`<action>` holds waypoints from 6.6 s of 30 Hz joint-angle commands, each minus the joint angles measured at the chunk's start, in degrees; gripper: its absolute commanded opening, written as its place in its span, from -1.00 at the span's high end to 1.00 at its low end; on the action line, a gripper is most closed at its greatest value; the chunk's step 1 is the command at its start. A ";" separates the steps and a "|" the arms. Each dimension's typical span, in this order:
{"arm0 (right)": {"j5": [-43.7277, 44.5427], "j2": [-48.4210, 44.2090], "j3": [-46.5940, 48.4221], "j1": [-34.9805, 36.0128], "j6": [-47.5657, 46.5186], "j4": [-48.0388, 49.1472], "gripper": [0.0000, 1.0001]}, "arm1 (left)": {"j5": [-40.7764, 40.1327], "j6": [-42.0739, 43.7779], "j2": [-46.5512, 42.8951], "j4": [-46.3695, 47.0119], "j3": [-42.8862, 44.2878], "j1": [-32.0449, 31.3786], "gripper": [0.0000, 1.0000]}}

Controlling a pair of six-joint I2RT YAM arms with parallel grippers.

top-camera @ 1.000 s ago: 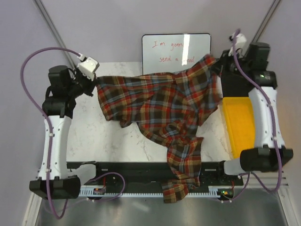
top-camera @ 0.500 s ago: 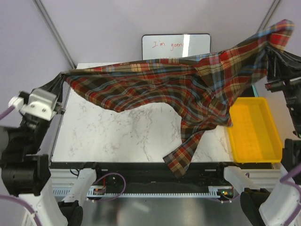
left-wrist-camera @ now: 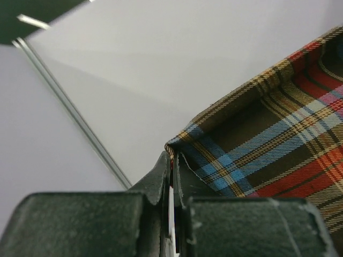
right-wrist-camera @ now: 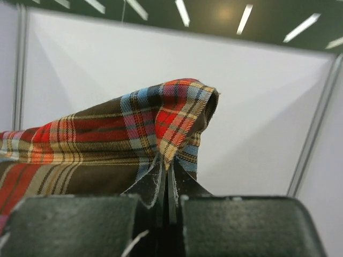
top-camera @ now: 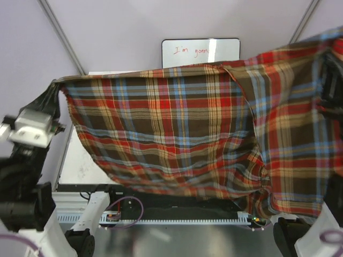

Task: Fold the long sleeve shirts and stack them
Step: Flatten the shirt out, then fold the shirt

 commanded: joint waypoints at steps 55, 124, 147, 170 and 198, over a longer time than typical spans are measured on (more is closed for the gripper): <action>3.13 50.64 -50.39 1.09 -29.52 -34.99 -0.14 | 18.90 24.94 20.06 -10.87 -48.26 -8.41 -0.97; -32.82 50.04 -2.05 4.87 6.08 -14.86 1.00 | 14.33 49.37 84.57 -5.77 -3.44 2.92 -0.34; -26.23 57.16 4.48 13.75 16.90 2.01 1.00 | 8.09 42.69 80.88 -8.50 5.62 13.12 0.96; -25.70 15.51 -26.82 12.25 6.01 -12.30 1.00 | 14.51 53.05 44.43 -1.99 -33.91 15.14 0.96; -31.15 10.66 -50.56 14.36 -4.02 -20.66 1.00 | 8.35 72.22 37.11 -14.37 -54.42 21.03 0.39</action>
